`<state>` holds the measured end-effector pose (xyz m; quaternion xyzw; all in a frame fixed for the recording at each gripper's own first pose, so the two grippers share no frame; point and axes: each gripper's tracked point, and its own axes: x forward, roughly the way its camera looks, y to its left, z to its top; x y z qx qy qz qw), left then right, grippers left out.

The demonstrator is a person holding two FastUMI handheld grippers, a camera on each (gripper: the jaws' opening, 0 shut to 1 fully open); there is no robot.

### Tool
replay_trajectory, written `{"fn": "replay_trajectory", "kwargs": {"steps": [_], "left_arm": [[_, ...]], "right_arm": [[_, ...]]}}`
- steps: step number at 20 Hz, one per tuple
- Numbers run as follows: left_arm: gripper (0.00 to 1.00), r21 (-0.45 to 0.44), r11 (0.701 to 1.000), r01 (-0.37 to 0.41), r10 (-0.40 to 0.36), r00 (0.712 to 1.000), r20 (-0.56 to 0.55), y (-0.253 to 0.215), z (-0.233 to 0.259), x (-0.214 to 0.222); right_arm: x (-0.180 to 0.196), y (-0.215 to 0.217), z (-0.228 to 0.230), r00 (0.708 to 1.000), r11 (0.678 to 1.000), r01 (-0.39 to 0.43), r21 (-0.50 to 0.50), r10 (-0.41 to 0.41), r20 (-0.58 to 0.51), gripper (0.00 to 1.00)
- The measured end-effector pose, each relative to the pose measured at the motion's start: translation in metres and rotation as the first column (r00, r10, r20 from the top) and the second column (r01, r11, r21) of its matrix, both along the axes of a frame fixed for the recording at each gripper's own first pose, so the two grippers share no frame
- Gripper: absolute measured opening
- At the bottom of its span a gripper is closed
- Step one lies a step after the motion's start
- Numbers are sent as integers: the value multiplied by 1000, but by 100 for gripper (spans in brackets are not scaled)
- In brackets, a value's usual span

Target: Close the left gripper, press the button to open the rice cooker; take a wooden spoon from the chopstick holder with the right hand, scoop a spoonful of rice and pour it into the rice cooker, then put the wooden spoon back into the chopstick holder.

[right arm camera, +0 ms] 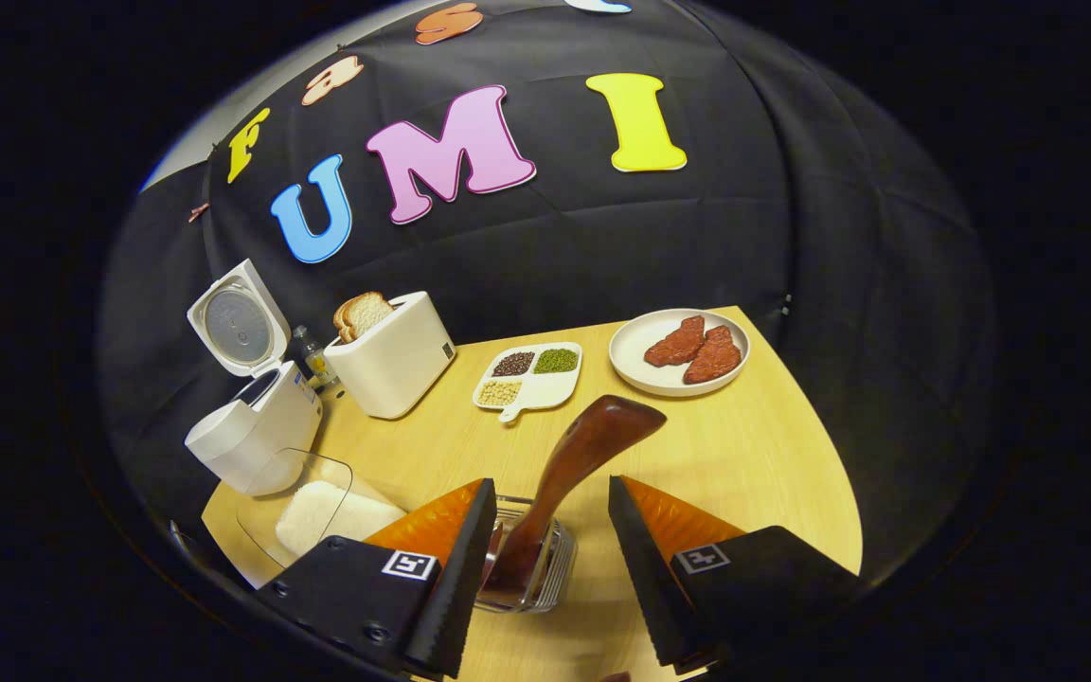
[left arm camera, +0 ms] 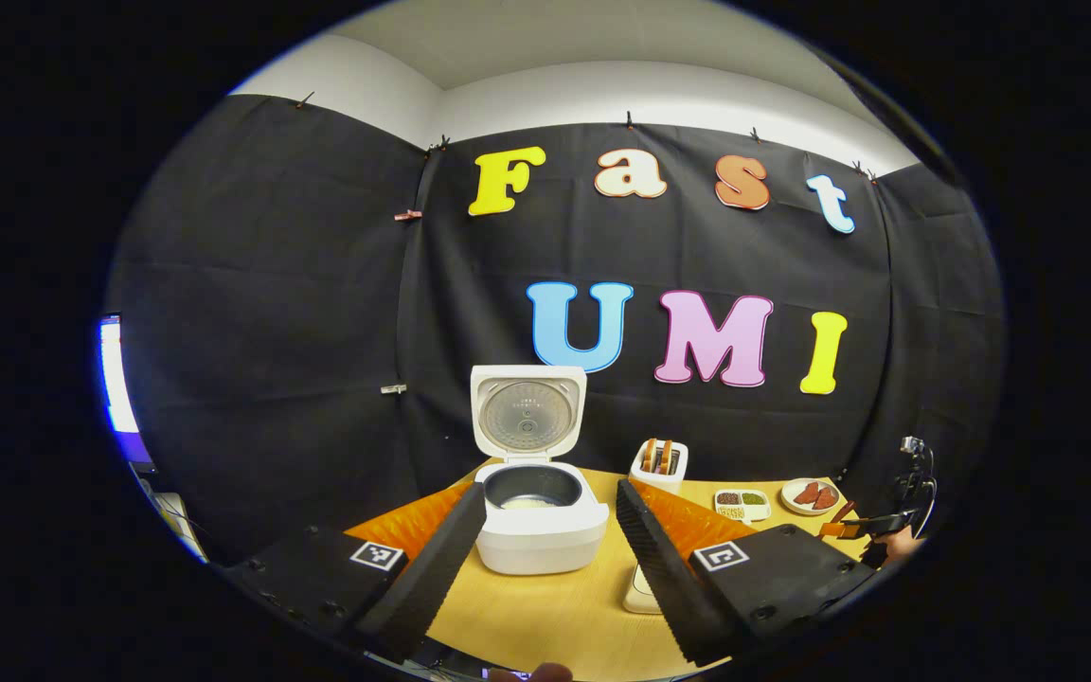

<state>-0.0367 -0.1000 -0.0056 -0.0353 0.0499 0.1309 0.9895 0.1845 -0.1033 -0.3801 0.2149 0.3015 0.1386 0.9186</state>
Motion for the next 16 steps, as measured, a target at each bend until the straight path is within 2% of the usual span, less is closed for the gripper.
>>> {"fn": "replay_trajectory", "kwargs": {"steps": [1, 3, 6, 9, 11, 14, 16], "left_arm": [[95, 8, 1000, -8, 8, 1000, -8, 1, -2, -3], [96, 29, 999, -16, 16, 1000, -19, -1, -4, -10], [95, 32, 999, -22, 23, 999, -29, -2, -8, -17], [95, 3, 999, -32, 32, 999, -28, 2, -10, -22], [96, -16, 999, -43, 42, 999, -25, 8, -8, -25], [96, -21, 999, -49, 49, 999, -21, 15, -8, -28], [96, -22, 999, -50, 50, 999, -22, 19, -8, -30]], "right_arm": [[4, 10, -7, 1000, 1000, -16, 26, 16, -23, 76], [3, 18, -14, 998, 999, -36, 19, 37, -44, 57], [-2, 20, -5, 999, 999, -32, -21, 32, -1, 30], [-22, 35, -10, 996, 996, -84, -9, 84, -13, 30], [-20, 34, -10, 997, 997, -80, -14, 80, -4, 33], [-18, 31, -11, 998, 998, -53, 14, 54, -29, 23], [-19, 28, -9, 999, 999, -35, 18, 36, -38, 23]]}}
